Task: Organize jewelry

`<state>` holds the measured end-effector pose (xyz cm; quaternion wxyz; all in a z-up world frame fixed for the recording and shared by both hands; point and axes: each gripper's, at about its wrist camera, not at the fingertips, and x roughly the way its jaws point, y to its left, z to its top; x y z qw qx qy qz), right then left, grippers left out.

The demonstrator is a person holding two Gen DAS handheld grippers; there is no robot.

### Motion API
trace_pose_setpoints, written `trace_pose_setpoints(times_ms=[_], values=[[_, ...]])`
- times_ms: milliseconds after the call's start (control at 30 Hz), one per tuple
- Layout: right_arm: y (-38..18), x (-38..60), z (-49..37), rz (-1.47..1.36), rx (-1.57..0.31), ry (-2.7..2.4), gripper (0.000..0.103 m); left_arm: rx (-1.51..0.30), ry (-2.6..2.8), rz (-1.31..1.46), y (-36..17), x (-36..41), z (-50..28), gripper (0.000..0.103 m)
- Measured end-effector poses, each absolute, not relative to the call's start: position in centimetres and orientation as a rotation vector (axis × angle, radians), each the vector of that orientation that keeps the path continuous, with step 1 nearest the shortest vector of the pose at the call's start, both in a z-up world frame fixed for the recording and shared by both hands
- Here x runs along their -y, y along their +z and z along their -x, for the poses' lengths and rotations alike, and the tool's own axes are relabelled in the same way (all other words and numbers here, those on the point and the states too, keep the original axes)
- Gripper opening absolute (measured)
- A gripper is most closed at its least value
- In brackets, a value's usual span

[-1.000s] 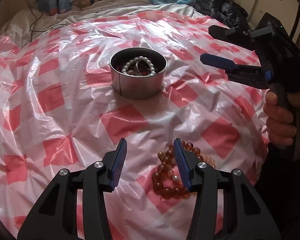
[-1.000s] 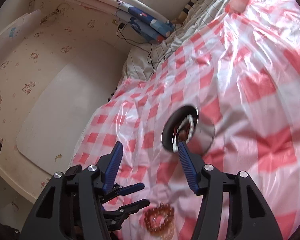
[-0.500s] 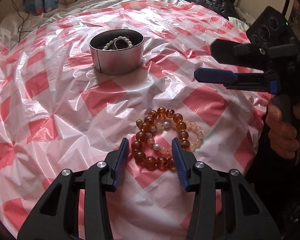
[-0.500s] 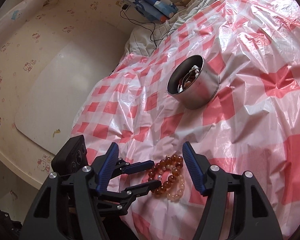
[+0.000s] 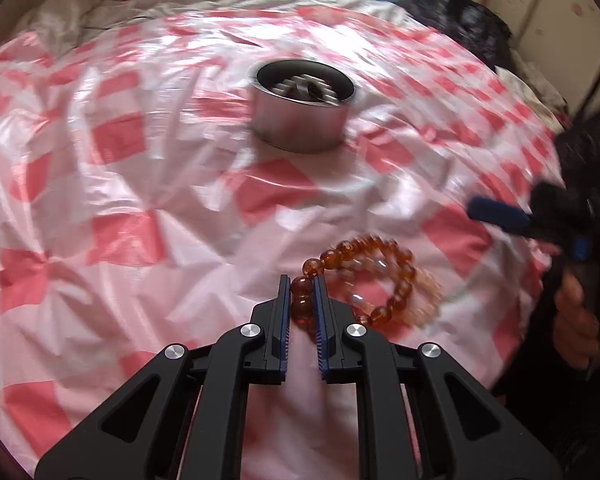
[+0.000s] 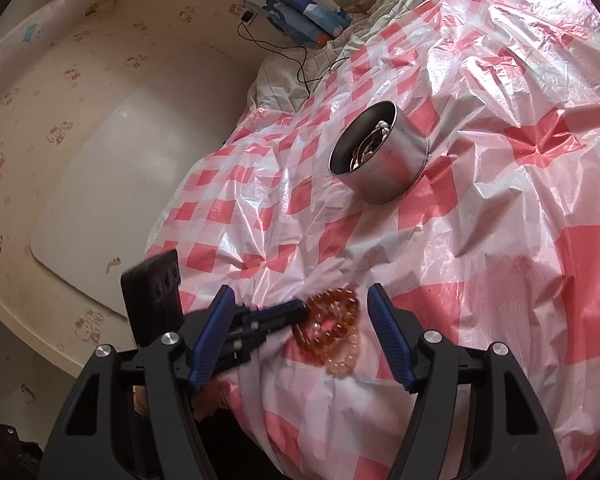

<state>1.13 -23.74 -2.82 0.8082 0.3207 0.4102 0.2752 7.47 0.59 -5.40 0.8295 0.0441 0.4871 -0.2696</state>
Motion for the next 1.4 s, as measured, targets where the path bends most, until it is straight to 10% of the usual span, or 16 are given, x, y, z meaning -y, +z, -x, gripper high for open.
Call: trace_pose_setpoints(times_ms=[500, 667, 833, 1067, 1167, 1400], values=[[-4.7, 14.1, -1.7, -0.070, -0.992, 0.548, 0.068, -1.084, -0.486, -0.046, -6.5, -1.9, -9.4, 0.011], [-5.3, 14.5, -1.9, -0.082, -1.019, 0.558, 0.039, -1.083, -0.468, -0.033, -6.4, -2.3, -9.6, 0.011], [-5.7, 17.1, -2.7, -0.347, -1.051, 0.610, 0.040, -1.087, -0.467, -0.031, -6.5, -2.2, -9.6, 0.011], [-5.3, 12.7, -1.5, 0.136, -0.977, 0.432, 0.030, -1.095, -0.463, -0.035, -6.8, -2.0, -9.7, 0.011], [-5.3, 13.0, -1.5, 0.092, -0.993, 0.476, 0.008, -1.096, -0.460, -0.040, -6.9, -2.0, -9.7, 0.011], [-6.1, 21.1, -2.8, -0.772, -0.927, 0.796, 0.008, -1.066, -0.509, 0.115, -5.4, -3.6, -10.1, 0.011]])
